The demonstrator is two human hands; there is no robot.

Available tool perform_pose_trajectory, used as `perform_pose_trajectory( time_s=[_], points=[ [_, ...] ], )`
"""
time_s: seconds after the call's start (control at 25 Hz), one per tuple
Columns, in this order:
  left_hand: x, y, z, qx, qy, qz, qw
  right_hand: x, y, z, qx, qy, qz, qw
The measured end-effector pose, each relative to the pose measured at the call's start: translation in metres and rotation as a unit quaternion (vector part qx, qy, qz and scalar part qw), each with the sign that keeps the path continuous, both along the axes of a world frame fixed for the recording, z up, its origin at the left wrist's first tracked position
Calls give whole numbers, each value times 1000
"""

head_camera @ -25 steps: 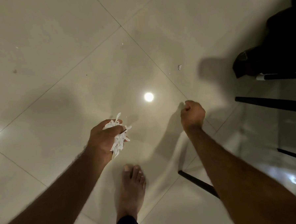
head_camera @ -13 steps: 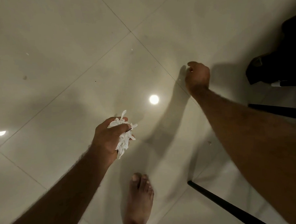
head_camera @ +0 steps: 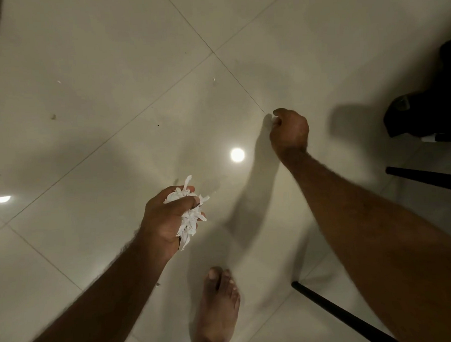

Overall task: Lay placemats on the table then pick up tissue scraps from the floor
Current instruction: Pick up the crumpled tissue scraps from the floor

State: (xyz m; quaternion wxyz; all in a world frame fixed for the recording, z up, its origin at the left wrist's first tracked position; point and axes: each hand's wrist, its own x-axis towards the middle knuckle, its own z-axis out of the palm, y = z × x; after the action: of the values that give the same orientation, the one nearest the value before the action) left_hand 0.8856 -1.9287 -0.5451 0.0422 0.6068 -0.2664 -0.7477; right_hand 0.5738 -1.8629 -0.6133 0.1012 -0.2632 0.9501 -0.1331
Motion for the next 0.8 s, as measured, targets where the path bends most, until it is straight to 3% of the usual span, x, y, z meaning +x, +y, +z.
perform_pose_trajectory(
  time_s=[0.24, 0.4, 0.64, 0.8],
  points=[
    [8, -16, 5, -10, -4, 18, 1000, 4, -1, 1, -37, -29, -111, 993],
    [14, -21, 7, -3, -2, 40, 999, 7, -14, 5, -28, -29, -125, 991],
    [9, -27, 9, -4, 12, 53, 999, 24, -118, 17, -163, -115, -31, 979],
    [10, -38, 7, -3, 9, 49, 999, 37, -167, 11, -124, -80, 57, 987]
  ],
)
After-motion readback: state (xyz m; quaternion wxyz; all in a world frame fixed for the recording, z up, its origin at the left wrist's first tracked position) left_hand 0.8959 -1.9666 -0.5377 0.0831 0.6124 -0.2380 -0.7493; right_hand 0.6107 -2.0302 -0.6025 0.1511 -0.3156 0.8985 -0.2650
